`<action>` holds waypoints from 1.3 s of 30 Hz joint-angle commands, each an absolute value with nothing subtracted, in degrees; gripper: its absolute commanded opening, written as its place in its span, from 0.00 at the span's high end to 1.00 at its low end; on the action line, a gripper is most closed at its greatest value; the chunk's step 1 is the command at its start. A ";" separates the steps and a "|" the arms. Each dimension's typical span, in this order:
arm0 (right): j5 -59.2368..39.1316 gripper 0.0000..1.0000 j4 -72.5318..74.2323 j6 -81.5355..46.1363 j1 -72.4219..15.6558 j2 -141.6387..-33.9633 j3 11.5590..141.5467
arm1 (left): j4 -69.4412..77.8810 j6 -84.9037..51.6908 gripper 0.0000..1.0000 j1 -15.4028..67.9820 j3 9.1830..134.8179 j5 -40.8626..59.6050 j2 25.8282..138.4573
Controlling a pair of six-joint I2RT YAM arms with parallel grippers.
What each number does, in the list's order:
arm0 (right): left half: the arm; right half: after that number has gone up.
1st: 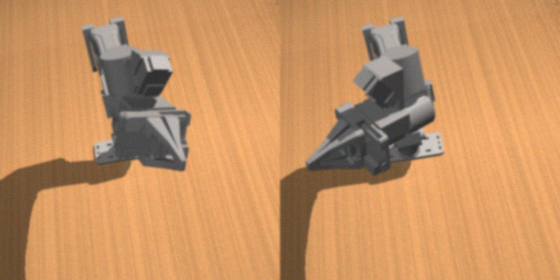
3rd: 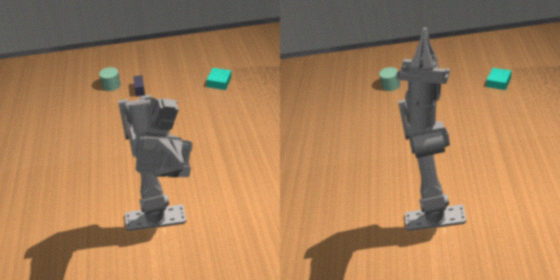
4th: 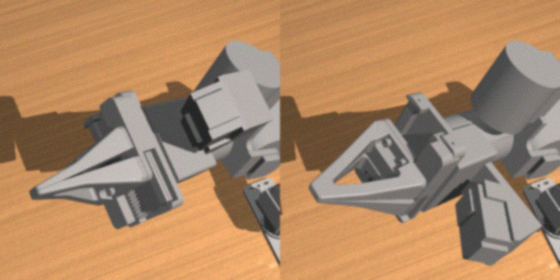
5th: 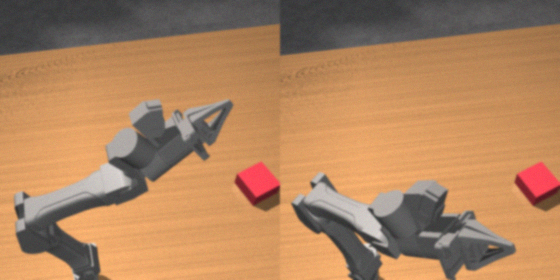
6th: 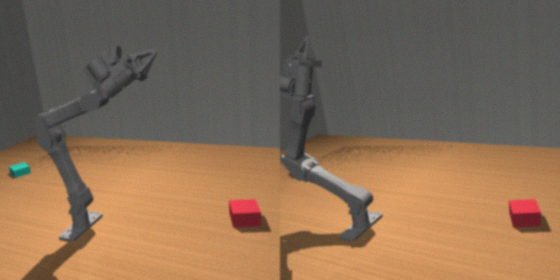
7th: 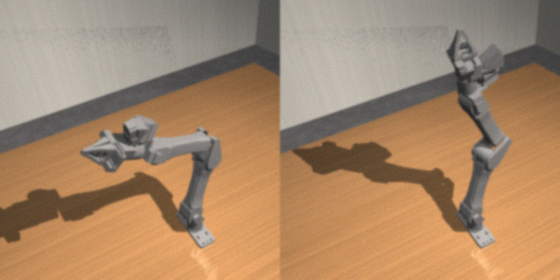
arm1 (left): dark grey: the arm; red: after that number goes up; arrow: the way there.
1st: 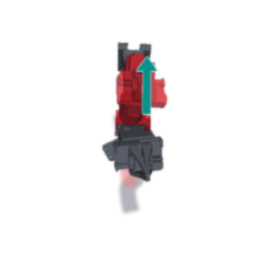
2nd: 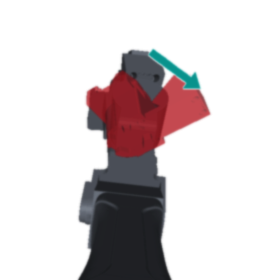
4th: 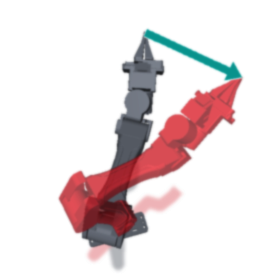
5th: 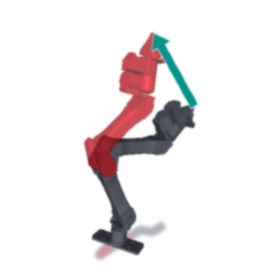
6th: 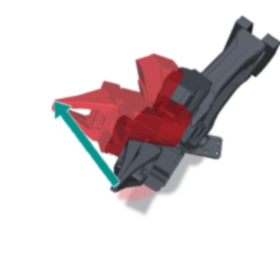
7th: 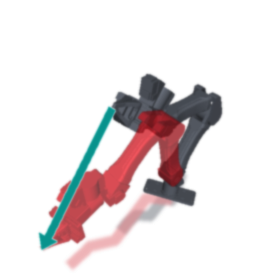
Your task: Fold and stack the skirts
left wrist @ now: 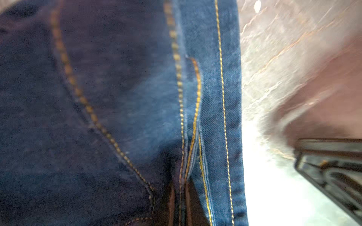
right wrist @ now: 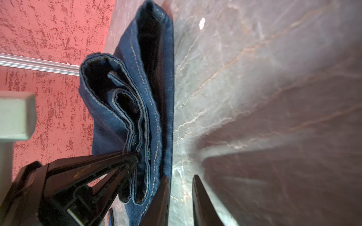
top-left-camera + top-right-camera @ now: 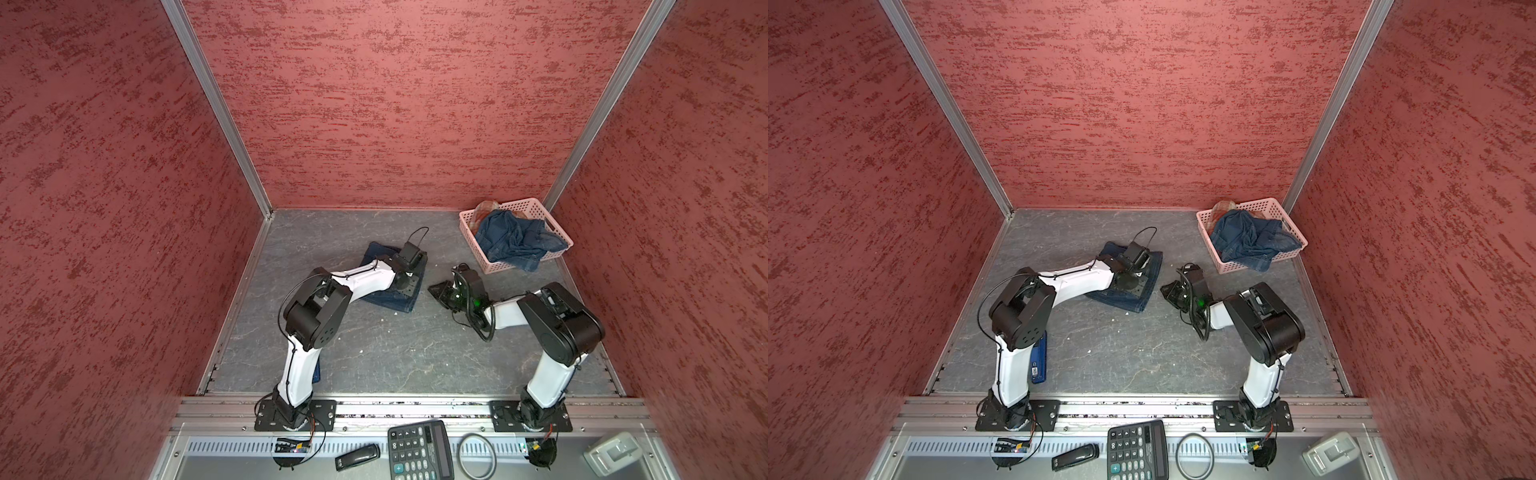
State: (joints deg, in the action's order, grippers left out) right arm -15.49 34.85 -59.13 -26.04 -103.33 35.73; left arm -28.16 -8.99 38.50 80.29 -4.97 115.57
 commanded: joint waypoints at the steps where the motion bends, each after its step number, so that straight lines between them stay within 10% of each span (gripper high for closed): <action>1: -15.54 0.76 35.61 -59.96 -26.46 -104.76 36.91 | -25.48 -12.39 1.00 35.72 76.73 2.87 112.73; 27: -17.25 0.76 36.72 -61.98 -28.65 -110.80 41.65 | -29.43 -12.88 1.00 35.00 79.26 1.26 110.64; 30: -17.40 0.76 36.83 -62.06 -28.65 -110.92 41.41 | -30.59 -11.81 0.72 37.11 81.10 -1.00 112.56; 39: -16.72 0.76 35.36 -61.14 -28.61 -108.94 40.50 | -37.79 -9.33 0.58 41.13 89.06 -10.21 119.93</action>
State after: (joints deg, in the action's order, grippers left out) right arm -17.37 36.84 -60.82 -28.36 -109.62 40.97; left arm -33.65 -11.03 40.84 87.11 -5.26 118.15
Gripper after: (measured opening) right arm 0.239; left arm 0.422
